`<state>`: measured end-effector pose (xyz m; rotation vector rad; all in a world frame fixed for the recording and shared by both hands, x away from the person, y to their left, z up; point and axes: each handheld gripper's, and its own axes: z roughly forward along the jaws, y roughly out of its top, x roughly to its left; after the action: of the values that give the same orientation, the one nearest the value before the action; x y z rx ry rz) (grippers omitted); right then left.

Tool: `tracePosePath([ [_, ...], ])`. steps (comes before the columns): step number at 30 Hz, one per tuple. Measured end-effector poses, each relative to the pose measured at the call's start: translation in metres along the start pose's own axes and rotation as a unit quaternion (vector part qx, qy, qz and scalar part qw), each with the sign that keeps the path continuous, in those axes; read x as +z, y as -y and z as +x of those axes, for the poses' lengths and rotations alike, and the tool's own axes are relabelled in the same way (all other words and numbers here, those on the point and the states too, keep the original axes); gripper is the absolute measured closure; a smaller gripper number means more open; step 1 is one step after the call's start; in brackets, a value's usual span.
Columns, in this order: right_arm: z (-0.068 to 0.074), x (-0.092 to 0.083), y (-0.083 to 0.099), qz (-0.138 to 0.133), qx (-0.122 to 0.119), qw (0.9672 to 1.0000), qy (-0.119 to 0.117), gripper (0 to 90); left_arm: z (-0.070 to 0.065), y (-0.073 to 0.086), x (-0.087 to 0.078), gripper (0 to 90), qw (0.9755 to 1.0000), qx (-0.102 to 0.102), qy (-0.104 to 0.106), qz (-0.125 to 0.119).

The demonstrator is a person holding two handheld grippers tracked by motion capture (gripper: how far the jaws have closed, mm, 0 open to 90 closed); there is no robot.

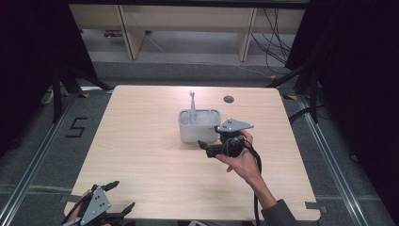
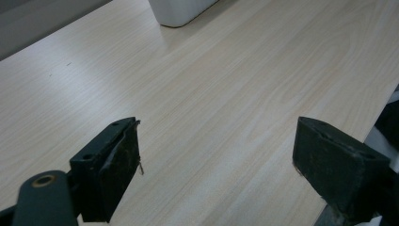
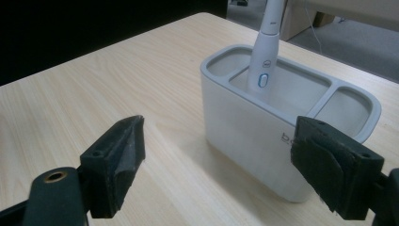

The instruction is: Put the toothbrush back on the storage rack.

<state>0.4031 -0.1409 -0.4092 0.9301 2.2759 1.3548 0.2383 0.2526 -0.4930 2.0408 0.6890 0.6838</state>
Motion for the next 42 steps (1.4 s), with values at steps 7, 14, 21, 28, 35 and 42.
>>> tracePosePath([
  [7,0.006,0.000,0.006,0.003,0.003,1.0000,-0.005,18.8,0.000,0.000,0.000,14.9,1.0000,0.001,-0.001,0.002],
  [14,0.006,-0.001,0.012,0.002,-0.017,0.9999,-0.003,18.6,0.000,0.000,0.000,14.9,1.0000,0.002,-0.001,-0.002],
  [21,0.008,-0.004,0.021,0.016,-0.011,0.9998,-0.009,18.5,0.000,0.000,0.000,14.9,1.0000,0.001,-0.001,0.003],
  [28,0.008,-0.008,0.027,0.019,-0.006,0.9998,-0.006,18.4,0.000,0.000,0.000,14.9,1.0000,0.002,-0.002,0.001],
  [35,0.010,-0.010,0.033,0.022,-0.009,0.9997,-0.008,18.5,0.001,0.000,0.000,14.9,1.0000,0.003,-0.002,0.002],
  [42,0.012,-0.009,0.040,0.030,-0.007,0.9994,-0.018,18.3,0.000,0.000,0.001,14.9,1.0000,0.002,-0.002,0.002],
])
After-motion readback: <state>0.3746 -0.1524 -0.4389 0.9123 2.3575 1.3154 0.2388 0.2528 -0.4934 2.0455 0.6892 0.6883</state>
